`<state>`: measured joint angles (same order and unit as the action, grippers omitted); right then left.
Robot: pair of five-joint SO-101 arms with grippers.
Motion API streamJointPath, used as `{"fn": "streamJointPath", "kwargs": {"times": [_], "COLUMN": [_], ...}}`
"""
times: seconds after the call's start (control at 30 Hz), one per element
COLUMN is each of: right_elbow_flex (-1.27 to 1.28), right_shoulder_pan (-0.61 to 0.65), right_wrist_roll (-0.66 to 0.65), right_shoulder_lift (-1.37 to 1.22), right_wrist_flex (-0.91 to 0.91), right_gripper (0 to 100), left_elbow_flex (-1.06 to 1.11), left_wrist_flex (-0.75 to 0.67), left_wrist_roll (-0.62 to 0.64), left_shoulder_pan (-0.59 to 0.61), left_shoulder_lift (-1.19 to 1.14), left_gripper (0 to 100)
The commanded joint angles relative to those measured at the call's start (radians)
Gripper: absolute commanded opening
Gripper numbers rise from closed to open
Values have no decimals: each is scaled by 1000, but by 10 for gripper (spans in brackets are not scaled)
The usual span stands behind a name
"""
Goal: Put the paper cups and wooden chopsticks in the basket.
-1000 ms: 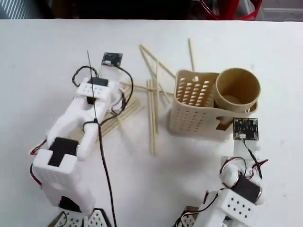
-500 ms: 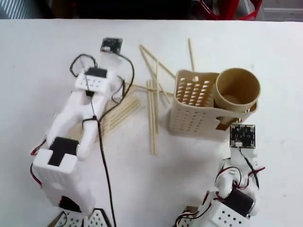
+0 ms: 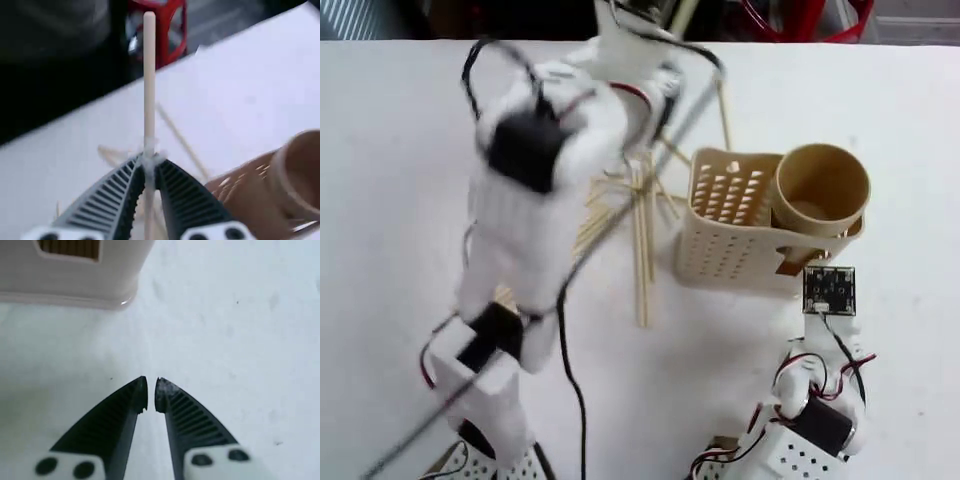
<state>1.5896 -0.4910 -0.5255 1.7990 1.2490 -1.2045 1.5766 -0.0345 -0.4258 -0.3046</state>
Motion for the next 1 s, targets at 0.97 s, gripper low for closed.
{"fn": "streamJointPath", "kwargs": {"times": [0.97], "right_elbow_flex": [2], "right_shoulder_pan": [-1], "right_wrist_roll": [2], "right_shoulder_lift": [4], "right_wrist_flex": [-10], "right_gripper": [43], "left_elbow_flex": [87], "left_wrist_flex": [-471], "left_wrist_roll": [44], "left_shoulder_pan": [-232], "left_shoulder_lift": [-163], "left_gripper": [80]}}
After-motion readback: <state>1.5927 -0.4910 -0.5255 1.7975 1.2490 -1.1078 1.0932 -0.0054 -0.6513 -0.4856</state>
